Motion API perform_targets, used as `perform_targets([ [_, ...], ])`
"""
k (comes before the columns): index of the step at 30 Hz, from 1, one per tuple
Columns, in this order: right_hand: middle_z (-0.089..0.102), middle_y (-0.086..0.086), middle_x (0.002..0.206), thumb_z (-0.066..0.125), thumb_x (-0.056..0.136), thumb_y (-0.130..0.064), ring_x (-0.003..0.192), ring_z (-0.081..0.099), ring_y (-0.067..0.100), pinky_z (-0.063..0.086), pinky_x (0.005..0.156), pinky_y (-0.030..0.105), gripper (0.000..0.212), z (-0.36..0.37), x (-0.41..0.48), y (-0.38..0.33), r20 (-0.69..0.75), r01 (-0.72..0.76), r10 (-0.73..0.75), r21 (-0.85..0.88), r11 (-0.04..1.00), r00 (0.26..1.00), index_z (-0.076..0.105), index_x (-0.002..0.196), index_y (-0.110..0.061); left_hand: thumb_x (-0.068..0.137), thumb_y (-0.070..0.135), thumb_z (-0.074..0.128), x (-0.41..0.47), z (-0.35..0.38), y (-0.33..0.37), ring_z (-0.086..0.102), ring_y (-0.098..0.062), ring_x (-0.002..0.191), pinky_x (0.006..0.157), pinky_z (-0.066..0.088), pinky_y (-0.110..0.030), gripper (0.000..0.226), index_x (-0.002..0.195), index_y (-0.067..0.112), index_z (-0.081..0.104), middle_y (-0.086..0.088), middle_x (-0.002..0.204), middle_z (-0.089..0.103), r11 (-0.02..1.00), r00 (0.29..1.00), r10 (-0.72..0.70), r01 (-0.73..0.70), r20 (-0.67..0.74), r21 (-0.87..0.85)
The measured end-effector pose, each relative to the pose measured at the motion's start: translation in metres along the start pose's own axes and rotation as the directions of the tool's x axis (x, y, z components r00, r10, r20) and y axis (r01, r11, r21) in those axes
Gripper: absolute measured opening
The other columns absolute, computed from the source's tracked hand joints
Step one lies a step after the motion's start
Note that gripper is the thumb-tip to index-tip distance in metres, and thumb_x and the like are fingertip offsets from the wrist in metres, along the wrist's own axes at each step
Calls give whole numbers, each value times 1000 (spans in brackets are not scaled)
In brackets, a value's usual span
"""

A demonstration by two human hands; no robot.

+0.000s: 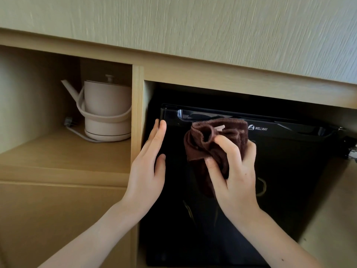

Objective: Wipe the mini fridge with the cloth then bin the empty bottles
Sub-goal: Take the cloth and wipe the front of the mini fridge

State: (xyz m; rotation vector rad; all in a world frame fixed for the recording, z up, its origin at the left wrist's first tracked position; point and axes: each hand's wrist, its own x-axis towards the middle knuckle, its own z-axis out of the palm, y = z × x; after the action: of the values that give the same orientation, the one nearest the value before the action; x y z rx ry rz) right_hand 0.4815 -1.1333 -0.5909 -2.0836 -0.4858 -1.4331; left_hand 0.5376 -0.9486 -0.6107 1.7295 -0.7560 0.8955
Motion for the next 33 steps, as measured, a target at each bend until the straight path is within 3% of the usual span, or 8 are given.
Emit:
perform_targets([
  [3, 38, -8, 130, 69, 89, -12, 119, 46, -4, 38, 99, 6, 58, 0, 7, 4, 10, 67, -66, -25, 997, 998, 51, 142, -24, 90, -22, 46, -1, 0, -1, 19, -8, 151, 117, 26, -18, 83, 157, 22, 25, 7, 164, 24, 999, 1000, -21, 22, 8, -38],
  [7, 49, 7, 131, 69, 86, -7, 117, 57, 17, 50, 96, 21, 50, 12, 4, 11, 48, 172, -168, -98, 980, 985, 63, 135, -15, 89, -22, 44, -1, -2, -2, 17, -3, 150, 116, 23, -13, 89, 157, 30, 21, 12, 164, 20, 999, 999, -33, 34, 35, -20],
  [14, 58, 20, 129, 71, 82, -11, 114, 61, 34, 59, 81, 44, 51, 8, -32, 21, 318, 279, -224, -139, 950, 921, 65, 133, -13, 89, -22, 44, -1, -2, 0, 16, -1, 150, 114, 27, -12, 90, 158, 31, 19, 10, 165, 20, 999, 999, -34, 34, 23, 24],
  [20, 45, 5, 127, 67, 81, -3, 112, 57, 20, 40, 100, 13, 53, -7, 1, 17, 3, 82, -82, -89, 993, 997, 64, 133, -14, 88, -23, 43, -1, -4, 3, 16, -3, 150, 113, 24, -8, 90, 158, 29, 19, 9, 165, 20, 999, 998, -45, 44, 47, 14],
  [22, 45, 5, 128, 69, 85, -5, 115, 55, 18, 40, 103, 16, 48, -6, 5, 19, -48, 95, -99, -88, 992, 994, 63, 133, -11, 88, -23, 43, -1, -4, 3, 16, -3, 150, 113, 25, -9, 89, 158, 27, 19, 8, 165, 20, 999, 998, -42, 42, 41, 14],
  [28, 53, 17, 133, 76, 82, -6, 121, 58, 32, 56, 92, 41, 53, 6, -38, 26, 223, 113, -91, -90, 989, 971, 64, 134, -14, 90, -20, 46, -1, -3, 5, 33, -29, 144, 106, 43, -35, 91, 157, 34, 17, 14, 164, 20, 997, 1000, -19, 18, 11, 77],
  [31, 53, 8, 131, 75, 86, -9, 121, 58, 21, 54, 96, 34, 50, 1, -36, 25, 221, 53, -53, 5, 999, 974, 64, 134, -19, 90, -19, 47, -2, -3, 7, 44, -43, 131, 103, 44, -27, 90, 157, 35, 17, 17, 164, 20, 995, 1000, -28, 27, 10, 95],
  [33, 51, 2, 130, 73, 87, -11, 121, 55, 11, 48, 101, 22, 50, -1, -31, 19, 173, -43, 29, 79, 996, 984, 62, 134, -25, 90, -19, 46, -2, -4, 9, 39, -32, 142, 103, 41, -18, 90, 157, 34, 17, 15, 164, 20, 995, 999, -30, 29, 10, 92],
])
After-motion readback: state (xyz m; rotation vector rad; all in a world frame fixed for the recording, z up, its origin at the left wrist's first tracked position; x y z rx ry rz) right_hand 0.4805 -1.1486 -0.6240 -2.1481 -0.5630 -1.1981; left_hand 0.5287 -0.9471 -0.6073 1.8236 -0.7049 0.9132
